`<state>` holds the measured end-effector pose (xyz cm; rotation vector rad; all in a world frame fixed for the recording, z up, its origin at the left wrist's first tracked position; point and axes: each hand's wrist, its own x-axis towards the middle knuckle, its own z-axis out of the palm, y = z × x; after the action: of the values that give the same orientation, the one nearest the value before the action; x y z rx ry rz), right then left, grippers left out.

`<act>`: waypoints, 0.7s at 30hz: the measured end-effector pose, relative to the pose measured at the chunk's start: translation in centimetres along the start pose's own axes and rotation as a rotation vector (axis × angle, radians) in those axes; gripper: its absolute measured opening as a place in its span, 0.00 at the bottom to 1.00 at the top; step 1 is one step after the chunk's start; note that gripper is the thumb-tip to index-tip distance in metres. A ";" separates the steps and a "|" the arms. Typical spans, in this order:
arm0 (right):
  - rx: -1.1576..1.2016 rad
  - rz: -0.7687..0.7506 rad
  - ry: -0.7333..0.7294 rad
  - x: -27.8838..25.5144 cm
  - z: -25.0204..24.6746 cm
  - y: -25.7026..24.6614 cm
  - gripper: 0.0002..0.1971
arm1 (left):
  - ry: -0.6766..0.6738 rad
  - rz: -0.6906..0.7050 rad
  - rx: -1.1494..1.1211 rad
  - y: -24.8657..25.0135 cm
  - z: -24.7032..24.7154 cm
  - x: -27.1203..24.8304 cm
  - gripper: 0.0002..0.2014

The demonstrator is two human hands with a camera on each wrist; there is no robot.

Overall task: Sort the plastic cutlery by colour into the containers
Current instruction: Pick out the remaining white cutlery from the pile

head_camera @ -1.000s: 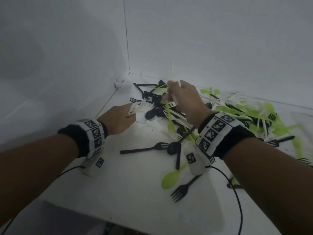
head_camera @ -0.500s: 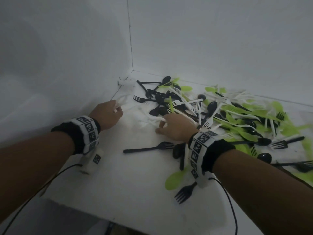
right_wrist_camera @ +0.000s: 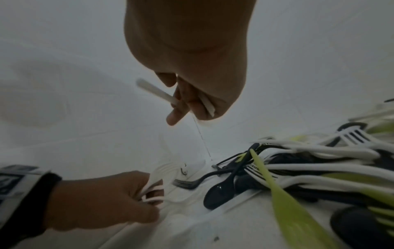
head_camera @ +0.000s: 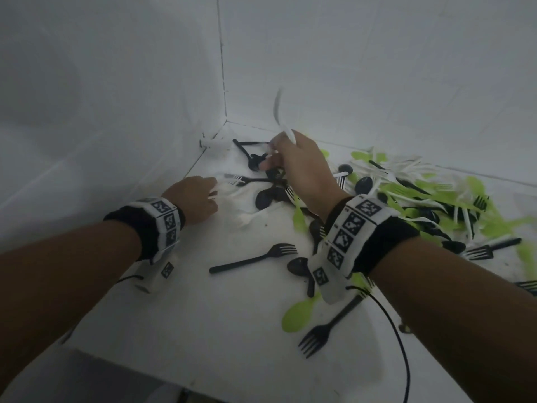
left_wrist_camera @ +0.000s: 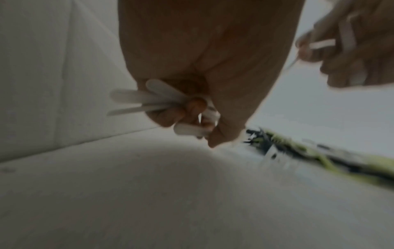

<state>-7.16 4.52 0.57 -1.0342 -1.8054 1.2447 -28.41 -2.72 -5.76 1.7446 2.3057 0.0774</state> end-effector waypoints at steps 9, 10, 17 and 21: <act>-0.571 0.021 -0.427 0.2 -0.4 5.1 0.09 | -0.028 -0.117 -0.286 -1.0 -0.8 -3.4 0.16; -0.619 0.008 -0.445 0.3 -0.3 5.6 0.06 | -0.022 -0.137 -0.312 -1.0 -0.7 -3.7 0.14; -0.920 -0.261 -0.582 0.3 0.7 7.5 0.07 | 0.032 -0.246 -0.559 -2.0 1.1 -5.6 0.13; -0.970 -0.299 -0.542 0.4 1.0 7.4 0.06 | 0.071 -0.252 -0.592 -2.1 1.1 -5.9 0.10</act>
<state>-6.57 6.10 -6.74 -0.8610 -2.9897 0.4273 -28.59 -9.04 -6.27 1.1668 2.2134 0.7035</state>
